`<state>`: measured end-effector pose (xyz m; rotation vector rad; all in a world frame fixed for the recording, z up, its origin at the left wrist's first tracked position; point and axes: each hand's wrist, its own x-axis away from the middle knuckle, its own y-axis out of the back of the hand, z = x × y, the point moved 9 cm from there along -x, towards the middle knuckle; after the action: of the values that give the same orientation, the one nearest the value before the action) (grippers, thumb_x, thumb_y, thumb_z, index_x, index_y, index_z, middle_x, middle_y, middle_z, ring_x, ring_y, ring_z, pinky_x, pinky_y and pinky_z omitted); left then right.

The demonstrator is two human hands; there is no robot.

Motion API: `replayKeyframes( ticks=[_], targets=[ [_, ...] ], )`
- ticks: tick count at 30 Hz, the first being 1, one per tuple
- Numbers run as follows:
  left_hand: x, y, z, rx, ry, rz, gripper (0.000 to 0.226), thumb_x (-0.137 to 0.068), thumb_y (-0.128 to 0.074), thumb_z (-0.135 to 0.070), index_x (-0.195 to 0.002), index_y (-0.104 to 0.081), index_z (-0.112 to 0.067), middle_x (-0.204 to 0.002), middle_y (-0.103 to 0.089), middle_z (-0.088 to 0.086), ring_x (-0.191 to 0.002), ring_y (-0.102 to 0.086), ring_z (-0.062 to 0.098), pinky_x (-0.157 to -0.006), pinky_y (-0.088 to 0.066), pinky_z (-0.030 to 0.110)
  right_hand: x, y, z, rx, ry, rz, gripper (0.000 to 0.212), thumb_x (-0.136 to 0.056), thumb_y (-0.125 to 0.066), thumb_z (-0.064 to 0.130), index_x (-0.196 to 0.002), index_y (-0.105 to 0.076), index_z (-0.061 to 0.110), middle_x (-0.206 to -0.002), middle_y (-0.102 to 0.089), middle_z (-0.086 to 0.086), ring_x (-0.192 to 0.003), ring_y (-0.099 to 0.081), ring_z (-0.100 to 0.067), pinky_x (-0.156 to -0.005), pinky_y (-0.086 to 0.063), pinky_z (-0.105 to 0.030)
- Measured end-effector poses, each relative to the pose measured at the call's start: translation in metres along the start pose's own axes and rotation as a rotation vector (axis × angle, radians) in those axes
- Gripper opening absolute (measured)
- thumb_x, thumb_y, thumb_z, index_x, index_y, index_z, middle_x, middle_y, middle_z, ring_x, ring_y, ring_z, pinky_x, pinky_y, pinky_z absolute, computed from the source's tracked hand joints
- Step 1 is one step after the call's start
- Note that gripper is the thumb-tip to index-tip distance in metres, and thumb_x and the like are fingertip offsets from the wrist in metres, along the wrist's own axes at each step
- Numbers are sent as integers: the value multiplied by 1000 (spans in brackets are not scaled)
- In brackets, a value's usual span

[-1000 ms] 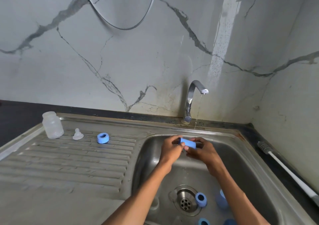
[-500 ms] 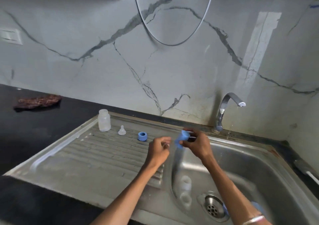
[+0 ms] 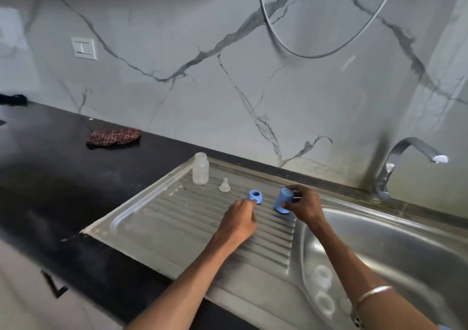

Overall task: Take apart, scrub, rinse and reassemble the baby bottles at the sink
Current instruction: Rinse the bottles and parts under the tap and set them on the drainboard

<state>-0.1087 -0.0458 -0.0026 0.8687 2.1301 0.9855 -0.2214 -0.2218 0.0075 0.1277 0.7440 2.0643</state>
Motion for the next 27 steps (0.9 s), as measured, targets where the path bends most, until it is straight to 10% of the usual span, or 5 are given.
replayKeyframes(
  ticks=[15, 27],
  targets=[
    [3, -9, -14, -1, -24, 10, 24, -92, -48, -9, -109, -64, -14, -102, -66, 13, -98, -64, 34, -77, -54, 40, 8, 2, -18, 2, -49, 38, 63, -71, -87, 8, -127, -59, 12, -110, -64, -11, -92, -61, -24, -74, -46, -29],
    [24, -74, -123, 130, -216, 173, 43, -90, -46, -4, -127, -67, -14, -125, -68, 10, -120, -59, 27, -100, -49, 36, 66, 110, -94, 261, -102, 111, 24, -84, -72, 4, -93, -72, 26, -77, -73, 7, -71, -67, -7, -58, -47, -11]
  ],
)
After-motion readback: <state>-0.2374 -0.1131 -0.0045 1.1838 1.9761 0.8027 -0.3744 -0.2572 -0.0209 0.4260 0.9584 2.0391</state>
